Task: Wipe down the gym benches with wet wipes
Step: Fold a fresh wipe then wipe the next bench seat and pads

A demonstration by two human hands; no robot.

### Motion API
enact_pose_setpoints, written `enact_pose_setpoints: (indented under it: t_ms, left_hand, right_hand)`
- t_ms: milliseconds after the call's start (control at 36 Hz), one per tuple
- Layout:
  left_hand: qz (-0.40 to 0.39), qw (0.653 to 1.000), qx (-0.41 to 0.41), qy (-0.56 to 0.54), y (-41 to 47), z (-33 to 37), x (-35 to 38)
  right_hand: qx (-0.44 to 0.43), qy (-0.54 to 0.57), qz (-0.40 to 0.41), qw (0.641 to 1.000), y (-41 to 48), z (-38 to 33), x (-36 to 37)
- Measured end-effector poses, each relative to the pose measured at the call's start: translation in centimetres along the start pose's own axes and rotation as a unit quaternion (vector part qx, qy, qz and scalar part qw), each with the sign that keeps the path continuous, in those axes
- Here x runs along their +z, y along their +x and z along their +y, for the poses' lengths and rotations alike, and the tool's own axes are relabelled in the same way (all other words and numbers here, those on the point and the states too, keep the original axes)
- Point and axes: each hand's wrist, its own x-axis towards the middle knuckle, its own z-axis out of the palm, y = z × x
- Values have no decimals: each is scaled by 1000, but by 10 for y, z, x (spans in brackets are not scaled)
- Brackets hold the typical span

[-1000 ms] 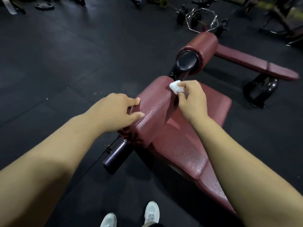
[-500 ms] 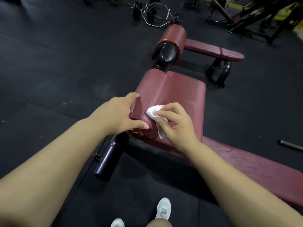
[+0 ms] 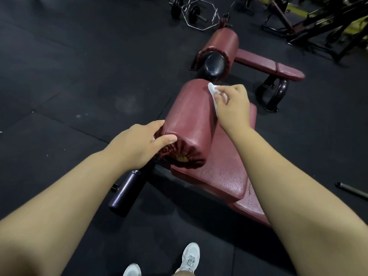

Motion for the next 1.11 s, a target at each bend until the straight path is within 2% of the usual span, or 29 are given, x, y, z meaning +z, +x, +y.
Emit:
enact_pose_setpoints:
  t_ms: [56,194,250,333,417,472,556,667,750,833,917,972,1056,1111]
  left_hand:
    - [-1,1000,5,-17,1,-3,1]
    - [-1,999,21,-24,0,-8,-1]
    - [11,1000,25,-10,-1,-4,-3]
    - [27,999,31,14,-2,4,-4]
    - [25,996,55,67,-2,12,-9]
    - [12,993,51,106,-2,15,-10]
    - [1,990,27,136,-2,22,-11]
    - [12,988,13,155,3,25,-11]
    - [12,990,13,138,5,23,-12]
    - [15,997,16,74,3,18,-10]
    - [16,999,28,32,1,13,-7]
    - [19,999,29,21,1,11,-5]
    - [16,1000,22,5,2,8,-3]
    - [17,1000,19,1,3,7,-3]
  right_hand:
    - [-33,18,0,999,-21,-8,-3]
    - [-212,51,-40,975,-94,-16,-14]
    - [-231,43,-48,971,-96,-12,-14]
    - [-199,23,-29,979,-66,1,-3]
    - [-95,36,16,995,-21,10,10]
    - [-17,46,18,999,6,14,15]
    - [39,20,14,999,26,23,23]
    - [10,5,33,999,-6,14,16]
    - [-76,38,22,996,-60,4,0]
    - [-186,57,-1,981,-105,5,-12]
    - [-233,52,-5,971,-102,7,-16]
    - [-209,44,11,977,-75,8,-12]
    - [-98,26,31,994,-18,5,-6]
    - [-38,8,12,999,14,9,-2]
